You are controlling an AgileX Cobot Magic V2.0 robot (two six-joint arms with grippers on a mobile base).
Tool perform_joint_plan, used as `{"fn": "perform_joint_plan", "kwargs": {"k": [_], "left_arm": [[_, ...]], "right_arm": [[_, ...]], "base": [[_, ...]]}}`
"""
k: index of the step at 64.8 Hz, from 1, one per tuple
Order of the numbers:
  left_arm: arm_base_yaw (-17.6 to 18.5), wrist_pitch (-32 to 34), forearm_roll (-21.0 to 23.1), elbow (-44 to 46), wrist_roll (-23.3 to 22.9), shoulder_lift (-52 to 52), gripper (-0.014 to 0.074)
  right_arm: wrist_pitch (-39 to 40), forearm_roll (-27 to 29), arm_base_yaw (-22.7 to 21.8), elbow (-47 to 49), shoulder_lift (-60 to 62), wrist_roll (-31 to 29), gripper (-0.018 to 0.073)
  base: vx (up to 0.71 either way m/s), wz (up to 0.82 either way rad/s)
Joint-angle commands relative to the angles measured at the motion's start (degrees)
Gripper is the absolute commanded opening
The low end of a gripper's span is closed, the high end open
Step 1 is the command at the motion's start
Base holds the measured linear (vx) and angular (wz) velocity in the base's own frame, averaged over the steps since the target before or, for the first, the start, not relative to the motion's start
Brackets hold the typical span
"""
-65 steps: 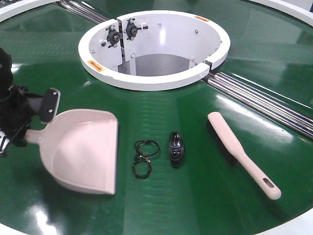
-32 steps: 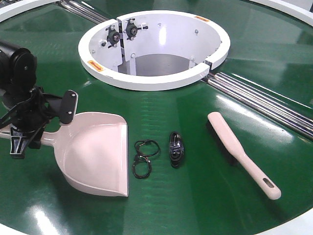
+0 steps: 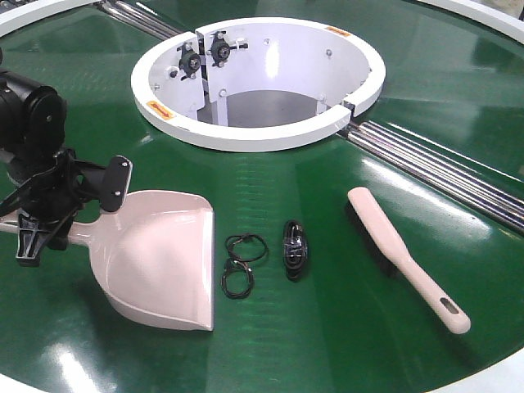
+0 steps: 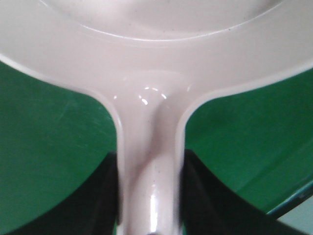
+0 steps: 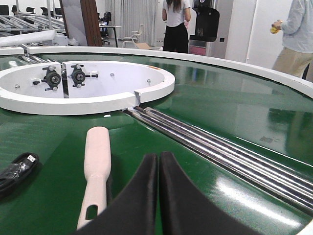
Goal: Clean and inspect green conveyor with broom and dustpan
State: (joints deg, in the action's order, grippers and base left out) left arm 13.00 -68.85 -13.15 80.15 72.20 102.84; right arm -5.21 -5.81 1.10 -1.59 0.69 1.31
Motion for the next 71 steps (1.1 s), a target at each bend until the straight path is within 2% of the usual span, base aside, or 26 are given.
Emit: {"fn": "perform_joint_plan", "kwargs": {"k": [1,16,71], "left_arm": [[0.4,-0.8,-1.2,1.6,1.6,-2.2,-0.0008],[0.4,-2.7,-0.9,1.6,1.6,-2.3,-0.0006],[0.4,-2.7,-0.5,1.6,1.6,-2.3,-0.0006]], "right_arm": [[4.0,-0.4,-0.4,-0.2,0.6,-0.3,-0.0008],[4.0,-0.4,-0.4,-0.2,0.6,-0.3,-0.0008],[4.1,-0.4,-0.4,-0.2,0.6,-0.3,-0.0008]], "base": [[0.00,0.00],[0.00,0.00],[0.00,0.00]]}}
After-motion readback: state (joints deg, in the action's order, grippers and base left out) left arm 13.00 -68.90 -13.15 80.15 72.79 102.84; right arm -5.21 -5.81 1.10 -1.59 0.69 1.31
